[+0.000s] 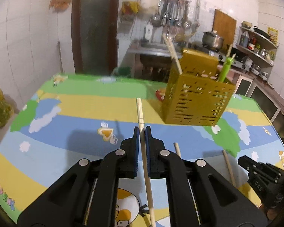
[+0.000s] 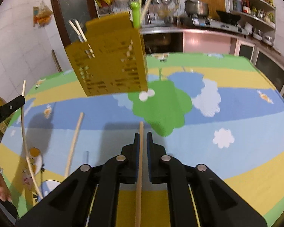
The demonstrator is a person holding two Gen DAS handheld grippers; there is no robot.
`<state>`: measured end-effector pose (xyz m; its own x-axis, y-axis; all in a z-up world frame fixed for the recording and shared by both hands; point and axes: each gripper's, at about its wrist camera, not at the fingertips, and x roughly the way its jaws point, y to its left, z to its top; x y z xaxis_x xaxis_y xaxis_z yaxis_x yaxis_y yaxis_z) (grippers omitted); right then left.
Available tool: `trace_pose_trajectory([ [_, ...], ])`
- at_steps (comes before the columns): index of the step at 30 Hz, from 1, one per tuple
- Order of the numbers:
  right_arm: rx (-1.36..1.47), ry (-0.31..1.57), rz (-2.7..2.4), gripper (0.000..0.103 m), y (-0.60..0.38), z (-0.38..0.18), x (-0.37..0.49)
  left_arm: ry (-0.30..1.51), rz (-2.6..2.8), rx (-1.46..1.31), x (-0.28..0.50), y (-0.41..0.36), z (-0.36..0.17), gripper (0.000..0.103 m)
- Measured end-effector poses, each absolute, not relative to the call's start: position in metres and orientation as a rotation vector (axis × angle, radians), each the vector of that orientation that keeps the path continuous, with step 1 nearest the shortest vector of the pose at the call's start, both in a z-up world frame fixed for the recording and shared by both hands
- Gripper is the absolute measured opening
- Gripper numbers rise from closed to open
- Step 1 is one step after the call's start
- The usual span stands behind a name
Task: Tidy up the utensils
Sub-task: 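Lift the held chopsticks off the table with both grippers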
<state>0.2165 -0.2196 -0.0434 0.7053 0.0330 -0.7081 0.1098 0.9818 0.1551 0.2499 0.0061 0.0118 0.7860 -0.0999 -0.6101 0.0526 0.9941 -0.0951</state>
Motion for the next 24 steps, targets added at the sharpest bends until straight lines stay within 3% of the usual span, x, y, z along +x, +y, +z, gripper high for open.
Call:
trace_pose_trajectory([
  [4, 0.183, 0.814, -0.053, 0.008, -0.218, -0.053, 0.223, 0.735, -0.080, -0.071, 0.271, 0.006, -0.013, 0.005],
  [6, 0.180, 0.818, -0.058, 0.026, -0.218, -0.054, 0.225, 0.773, -0.084, -0.076, 0.279, 0.006, -0.026, 0.005],
  [7, 0.184, 0.809, -0.062, 0.054, -0.219, -0.054, 0.225, 0.786, -0.087, -0.080, 0.282, 0.006, -0.030, 0.005],
  [8, 0.189, 0.792, -0.065, 0.062, -0.220, -0.053, 0.223, 0.799, -0.087, -0.082, 0.284, 0.005, -0.035, 0.005],
  [16, 0.167, 0.854, -0.080, 0.060, -0.216, -0.064, 0.235, 0.895, -0.078, -0.047, 0.293, 0.004, -0.059, 0.005],
  [24, 0.102, 0.915, -0.104, 0.028, -0.206, -0.064, 0.251, 0.905, -0.078, -0.015, 0.294, 0.000, -0.063, 0.005],
])
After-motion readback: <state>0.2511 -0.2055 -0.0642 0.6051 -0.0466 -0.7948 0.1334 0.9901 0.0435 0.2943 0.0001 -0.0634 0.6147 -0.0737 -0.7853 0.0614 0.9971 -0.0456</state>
